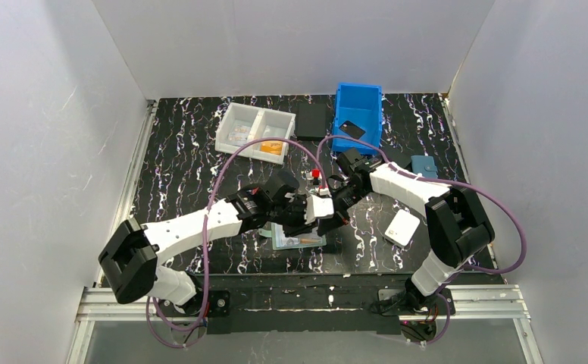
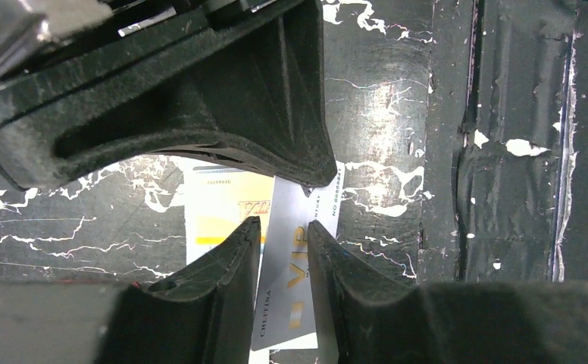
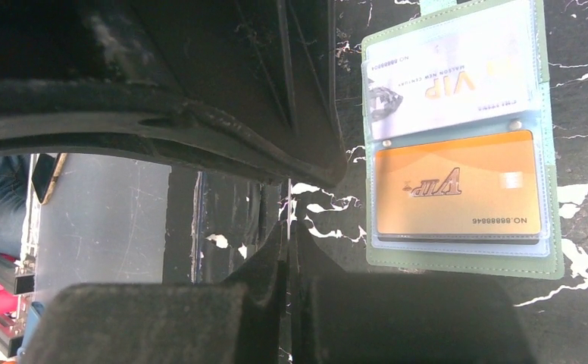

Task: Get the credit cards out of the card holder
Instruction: Place the credit card in the storage box.

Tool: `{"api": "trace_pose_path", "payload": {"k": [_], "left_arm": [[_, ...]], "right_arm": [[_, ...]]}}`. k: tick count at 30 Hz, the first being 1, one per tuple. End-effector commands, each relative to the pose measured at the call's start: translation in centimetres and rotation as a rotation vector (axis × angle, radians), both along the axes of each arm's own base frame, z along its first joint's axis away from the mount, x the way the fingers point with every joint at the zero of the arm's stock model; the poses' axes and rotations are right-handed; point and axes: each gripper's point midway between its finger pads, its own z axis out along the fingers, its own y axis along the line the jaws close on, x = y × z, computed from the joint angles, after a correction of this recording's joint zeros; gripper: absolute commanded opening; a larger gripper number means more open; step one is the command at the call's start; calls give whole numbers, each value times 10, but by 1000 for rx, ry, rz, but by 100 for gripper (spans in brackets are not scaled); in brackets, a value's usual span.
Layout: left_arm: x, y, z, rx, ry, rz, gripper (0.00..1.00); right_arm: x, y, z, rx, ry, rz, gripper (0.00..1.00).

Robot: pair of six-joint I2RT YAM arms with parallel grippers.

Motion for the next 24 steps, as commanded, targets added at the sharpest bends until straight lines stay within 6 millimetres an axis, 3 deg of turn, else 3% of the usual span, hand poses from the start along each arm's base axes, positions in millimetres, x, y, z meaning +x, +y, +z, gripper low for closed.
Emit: {"api": "trace_pose_path", "payload": {"k": [1,3,5,16,20,24], "left_arm": [[-4,3,0,38,18,-26,26],[-5,2,-1,45,24,-34,16],[-7,2,-3,55,35,-41,1],[-13,14,-2,78,86,-51,0],[-14,20,1,55,128,-39,0],[-13,27,1,51,158,-27,0]], "right_arm": [[4,7,16,71,-34,16,1],[4,8,16,71,-34,17,1],[4,8,16,72,-36,18,1],[4,8,19,78,-43,20,3],[3,7,20,84,-48,21,17],[3,7,23,88,-58,23,43]]}}
